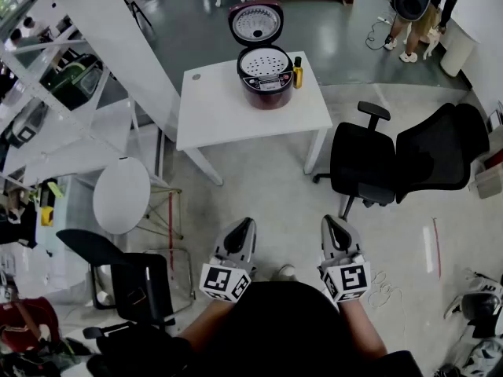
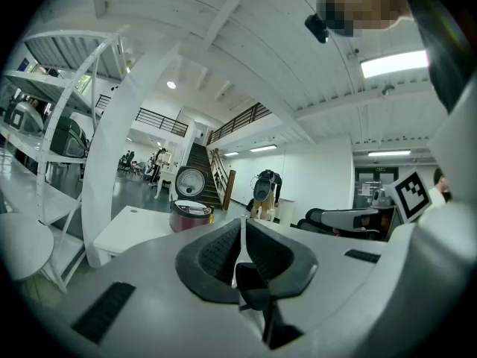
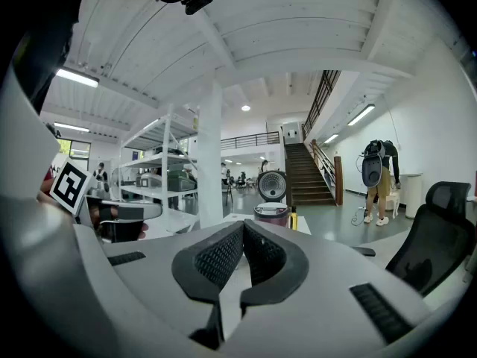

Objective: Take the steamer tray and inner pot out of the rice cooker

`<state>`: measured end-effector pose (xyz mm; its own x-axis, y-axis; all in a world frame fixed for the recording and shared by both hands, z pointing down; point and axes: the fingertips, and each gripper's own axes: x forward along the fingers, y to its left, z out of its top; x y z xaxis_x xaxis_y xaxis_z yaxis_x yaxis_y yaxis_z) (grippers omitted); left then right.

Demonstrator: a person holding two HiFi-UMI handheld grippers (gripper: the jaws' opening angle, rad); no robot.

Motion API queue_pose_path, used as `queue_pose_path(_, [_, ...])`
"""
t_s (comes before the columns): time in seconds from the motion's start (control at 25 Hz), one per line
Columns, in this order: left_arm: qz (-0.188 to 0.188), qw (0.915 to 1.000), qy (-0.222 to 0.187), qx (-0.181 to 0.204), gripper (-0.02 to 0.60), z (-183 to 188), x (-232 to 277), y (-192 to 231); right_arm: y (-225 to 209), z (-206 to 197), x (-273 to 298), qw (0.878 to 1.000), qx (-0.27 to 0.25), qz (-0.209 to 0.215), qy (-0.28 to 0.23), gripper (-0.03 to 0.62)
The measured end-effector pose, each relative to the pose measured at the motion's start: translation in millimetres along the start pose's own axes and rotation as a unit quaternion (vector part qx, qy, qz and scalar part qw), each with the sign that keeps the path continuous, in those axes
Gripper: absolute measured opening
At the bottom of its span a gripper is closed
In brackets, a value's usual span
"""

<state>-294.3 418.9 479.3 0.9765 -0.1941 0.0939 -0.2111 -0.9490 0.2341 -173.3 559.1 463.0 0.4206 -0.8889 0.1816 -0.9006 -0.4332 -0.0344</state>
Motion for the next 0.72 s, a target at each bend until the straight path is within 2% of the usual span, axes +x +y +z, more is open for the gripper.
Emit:
queue_pose_path(0.2, [-0.002,1.0,-0.003,0.004,0.018,-2,-3,-7,-1,0,-8,1.0,-0.002,0.006,-0.007,0.0])
queue_pose_path(0.36, [-0.005,1.0,0.001,0.006,0.018,-1,-6,-8,-7,6,-14,0.999,0.02,-0.015,-0.022,0.0])
queue_pose_path(0.48, [-0.007,0.9999,-0.001,0.008,0.018,0,-10,-8,-8,10,-16,0.999,0.014,-0.02,-0.03,0.0])
queue_pose_path(0.72, [-0.012,0.9999,-0.002,0.005,0.019,0,-10,-6,-1,4,-13,1.0,0.005,-0.01,-0.009,0.002])
